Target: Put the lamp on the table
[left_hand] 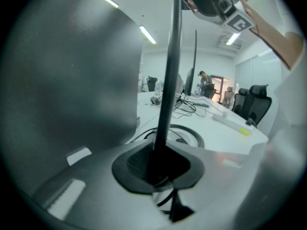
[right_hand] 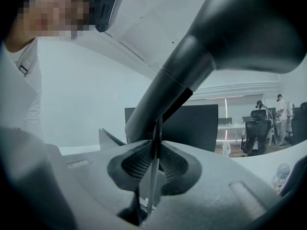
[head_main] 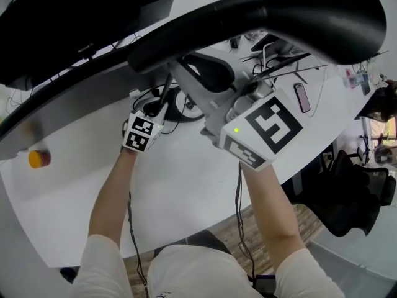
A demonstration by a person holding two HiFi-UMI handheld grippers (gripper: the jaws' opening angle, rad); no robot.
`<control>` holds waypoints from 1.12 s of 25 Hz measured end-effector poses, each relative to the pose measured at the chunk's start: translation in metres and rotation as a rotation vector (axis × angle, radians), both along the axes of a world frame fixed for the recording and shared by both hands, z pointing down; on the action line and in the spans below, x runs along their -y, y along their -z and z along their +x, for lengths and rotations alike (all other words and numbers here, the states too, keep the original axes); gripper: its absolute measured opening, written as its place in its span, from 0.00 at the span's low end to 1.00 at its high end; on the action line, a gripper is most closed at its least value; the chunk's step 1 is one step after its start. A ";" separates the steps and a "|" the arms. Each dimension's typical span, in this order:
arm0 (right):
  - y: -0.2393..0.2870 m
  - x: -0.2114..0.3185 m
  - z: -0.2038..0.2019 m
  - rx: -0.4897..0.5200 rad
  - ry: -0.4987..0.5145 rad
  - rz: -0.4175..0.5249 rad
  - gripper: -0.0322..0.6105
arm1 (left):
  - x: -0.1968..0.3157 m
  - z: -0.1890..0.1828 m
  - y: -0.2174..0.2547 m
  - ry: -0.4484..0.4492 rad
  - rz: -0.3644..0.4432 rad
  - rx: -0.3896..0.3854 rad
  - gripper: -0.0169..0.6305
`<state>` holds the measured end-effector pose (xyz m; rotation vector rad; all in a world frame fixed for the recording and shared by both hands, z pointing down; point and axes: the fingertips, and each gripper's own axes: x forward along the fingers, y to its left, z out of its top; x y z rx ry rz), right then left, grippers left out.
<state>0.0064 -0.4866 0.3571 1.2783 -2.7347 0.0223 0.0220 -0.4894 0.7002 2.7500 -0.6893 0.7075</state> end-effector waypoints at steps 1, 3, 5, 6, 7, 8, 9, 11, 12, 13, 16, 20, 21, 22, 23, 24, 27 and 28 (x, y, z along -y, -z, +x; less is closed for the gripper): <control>0.000 0.001 0.000 0.000 -0.004 0.001 0.12 | 0.001 0.000 0.000 0.000 0.000 0.002 0.08; -0.001 0.002 -0.002 0.003 -0.008 0.003 0.12 | 0.003 -0.001 -0.001 0.003 -0.003 0.004 0.08; -0.001 0.003 -0.003 0.006 -0.012 0.001 0.12 | 0.003 -0.001 -0.001 0.006 -0.007 0.004 0.08; -0.002 0.003 -0.002 0.005 -0.014 -0.001 0.12 | 0.002 -0.001 -0.001 0.009 -0.009 0.004 0.08; -0.002 0.003 -0.002 0.003 -0.016 -0.002 0.12 | 0.002 -0.001 -0.001 0.013 -0.012 0.003 0.08; -0.002 0.003 -0.002 0.001 -0.017 -0.003 0.13 | 0.003 -0.001 -0.002 0.019 -0.011 0.001 0.08; -0.003 0.003 -0.002 -0.002 -0.016 -0.005 0.13 | 0.005 -0.002 -0.003 0.027 -0.006 -0.001 0.08; -0.003 0.003 -0.003 -0.007 -0.011 -0.004 0.13 | 0.008 -0.002 -0.005 0.038 0.005 -0.004 0.08; -0.003 0.003 -0.003 -0.010 -0.011 -0.003 0.13 | 0.008 -0.002 -0.005 0.041 0.007 0.000 0.08; -0.003 0.002 -0.002 -0.012 -0.014 -0.001 0.13 | 0.008 -0.002 -0.006 0.044 0.009 0.007 0.08; -0.004 0.001 -0.002 -0.014 -0.028 0.010 0.14 | 0.008 -0.002 -0.003 0.067 0.002 0.008 0.09; -0.009 -0.001 -0.002 0.010 -0.022 -0.010 0.28 | 0.004 0.000 -0.001 0.088 0.002 0.010 0.22; -0.010 -0.002 -0.001 0.016 -0.023 -0.014 0.28 | 0.003 -0.002 -0.001 0.095 0.003 0.012 0.25; -0.011 -0.004 0.000 0.021 -0.025 -0.019 0.28 | 0.002 -0.004 0.000 0.104 0.001 0.013 0.26; -0.013 -0.006 0.002 0.025 -0.027 -0.025 0.28 | 0.000 -0.006 0.001 0.115 -0.002 0.014 0.27; -0.015 -0.009 0.005 0.030 -0.030 -0.030 0.28 | -0.001 -0.009 0.002 0.126 -0.004 0.016 0.28; -0.015 -0.022 0.013 0.053 -0.042 -0.032 0.28 | -0.007 -0.018 0.009 0.162 0.000 0.015 0.31; -0.014 -0.028 0.016 0.063 -0.045 -0.031 0.28 | -0.009 -0.021 0.011 0.178 0.001 0.011 0.31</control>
